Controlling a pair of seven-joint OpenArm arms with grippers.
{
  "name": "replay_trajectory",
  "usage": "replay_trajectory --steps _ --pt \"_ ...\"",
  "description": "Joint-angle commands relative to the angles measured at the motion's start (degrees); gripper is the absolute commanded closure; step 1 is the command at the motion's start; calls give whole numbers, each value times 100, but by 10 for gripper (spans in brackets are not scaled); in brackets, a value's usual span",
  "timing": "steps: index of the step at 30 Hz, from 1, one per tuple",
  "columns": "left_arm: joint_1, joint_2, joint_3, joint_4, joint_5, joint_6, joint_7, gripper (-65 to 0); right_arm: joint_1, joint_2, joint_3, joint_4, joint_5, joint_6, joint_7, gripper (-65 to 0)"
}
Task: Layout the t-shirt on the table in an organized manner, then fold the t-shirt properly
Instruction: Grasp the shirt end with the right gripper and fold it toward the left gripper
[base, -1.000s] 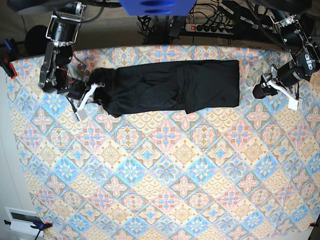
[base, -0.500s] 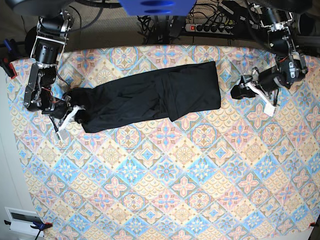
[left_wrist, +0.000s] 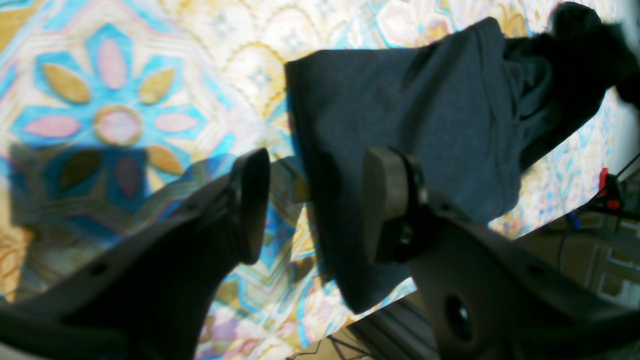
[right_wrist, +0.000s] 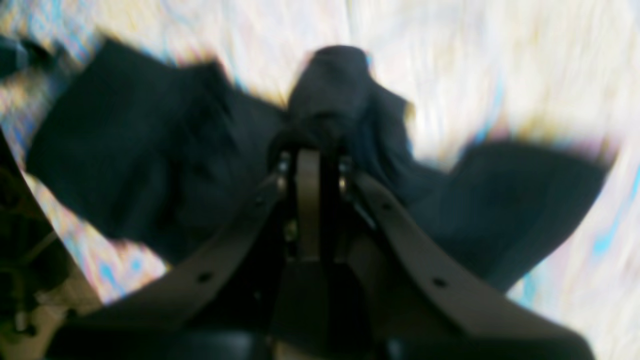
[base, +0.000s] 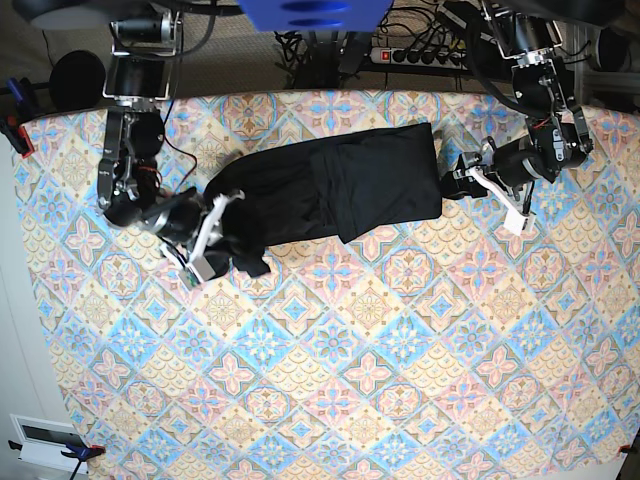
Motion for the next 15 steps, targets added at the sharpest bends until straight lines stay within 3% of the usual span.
replay_trajectory --steps 1,10,15 --pt "-73 -77 -17 79 -47 -9 -65 -292 103 -64 -110 227 168 60 145 -2" --pt "-38 -85 -17 79 32 -9 -65 -292 -258 -240 -576 1062 168 60 189 -3" --pt "-38 -85 -17 79 41 -9 -65 -292 -266 -601 -910 1150 168 60 189 -3"
